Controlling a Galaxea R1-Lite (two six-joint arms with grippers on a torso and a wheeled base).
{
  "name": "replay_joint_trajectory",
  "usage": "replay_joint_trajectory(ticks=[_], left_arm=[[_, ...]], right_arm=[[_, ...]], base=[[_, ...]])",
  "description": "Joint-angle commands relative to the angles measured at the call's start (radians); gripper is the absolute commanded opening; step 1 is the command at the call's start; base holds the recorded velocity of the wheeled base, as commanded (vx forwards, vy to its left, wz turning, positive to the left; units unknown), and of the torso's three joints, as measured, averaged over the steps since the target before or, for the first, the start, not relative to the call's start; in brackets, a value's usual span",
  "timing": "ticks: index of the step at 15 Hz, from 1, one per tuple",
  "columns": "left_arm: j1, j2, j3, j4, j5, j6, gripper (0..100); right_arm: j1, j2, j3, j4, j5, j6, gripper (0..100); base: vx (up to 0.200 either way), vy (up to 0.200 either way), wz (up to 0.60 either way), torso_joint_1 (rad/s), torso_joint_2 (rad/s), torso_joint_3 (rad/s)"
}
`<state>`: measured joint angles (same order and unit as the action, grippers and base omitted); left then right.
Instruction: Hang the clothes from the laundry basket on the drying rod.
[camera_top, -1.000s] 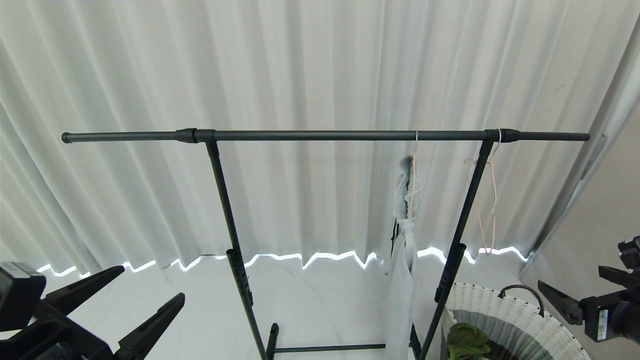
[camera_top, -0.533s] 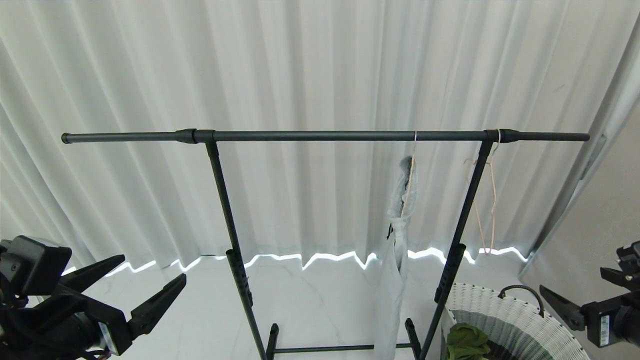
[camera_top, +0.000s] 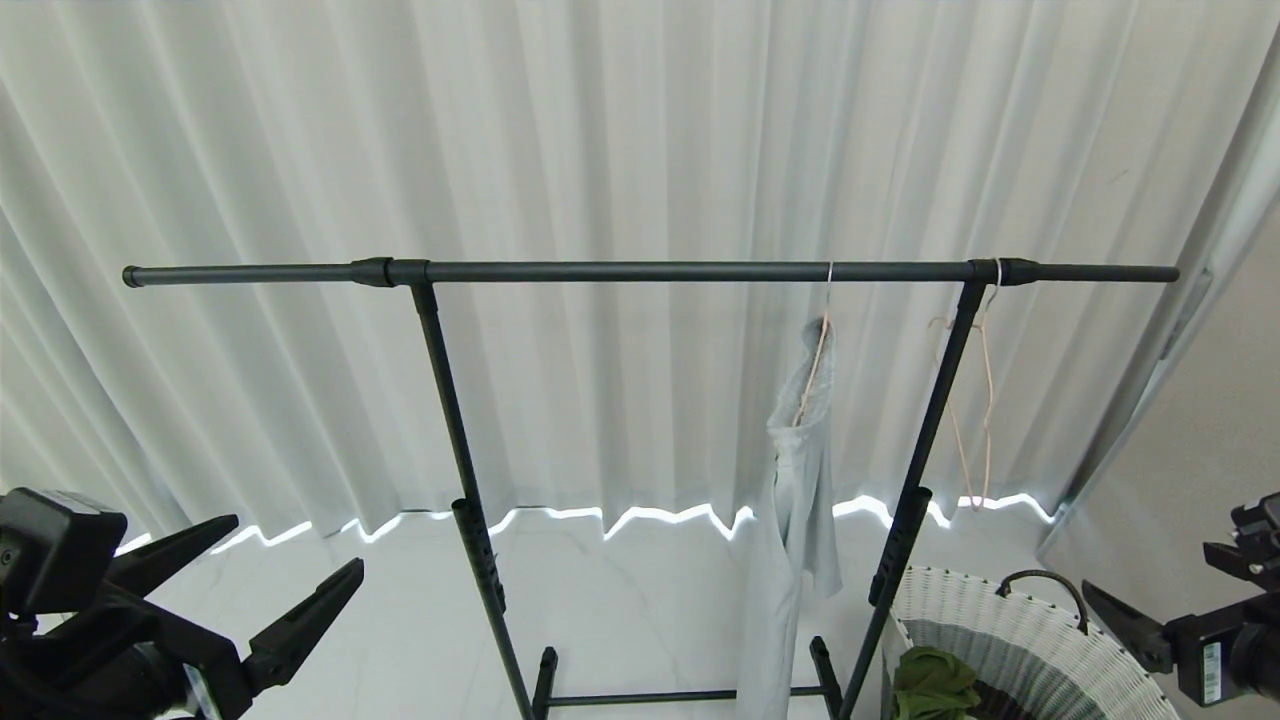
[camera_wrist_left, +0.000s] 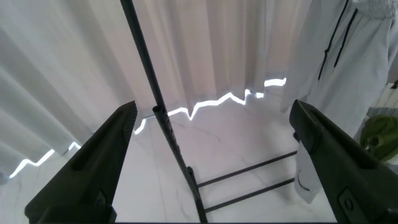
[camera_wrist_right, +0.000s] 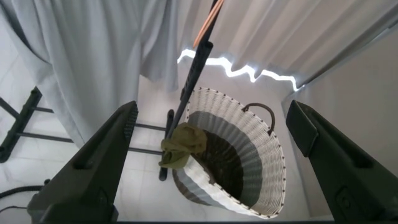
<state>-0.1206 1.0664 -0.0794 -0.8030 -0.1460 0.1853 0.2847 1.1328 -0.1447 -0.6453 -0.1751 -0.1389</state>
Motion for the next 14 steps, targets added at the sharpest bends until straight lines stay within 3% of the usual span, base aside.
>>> replay_joint_trajectory(ticks=[1,5,14], left_arm=[[-0.001,0.0,0.007,-0.001,0.0,0.0,100],[-0.001,0.001,0.021,-0.001,0.0,0.022,100],[-0.022,0.043,0.044,0.008,-0.001,0.051,100]], right_arm=[[-0.001,-0.004,0.0,0.0,0.0,-0.001,100],[-0.001,-0.007,0.008,0.0,0.0,-0.013,100],[0.001,0.025,0.034,0.001,-0.001,-0.056,100]], base=[[0.0,0.0,0.0,0.0,0.0,0.0],[0.0,0.0,0.0,-0.078,0.18,0.098],[0.0,0.0,0.0,-0.226,0.53,0.296]])
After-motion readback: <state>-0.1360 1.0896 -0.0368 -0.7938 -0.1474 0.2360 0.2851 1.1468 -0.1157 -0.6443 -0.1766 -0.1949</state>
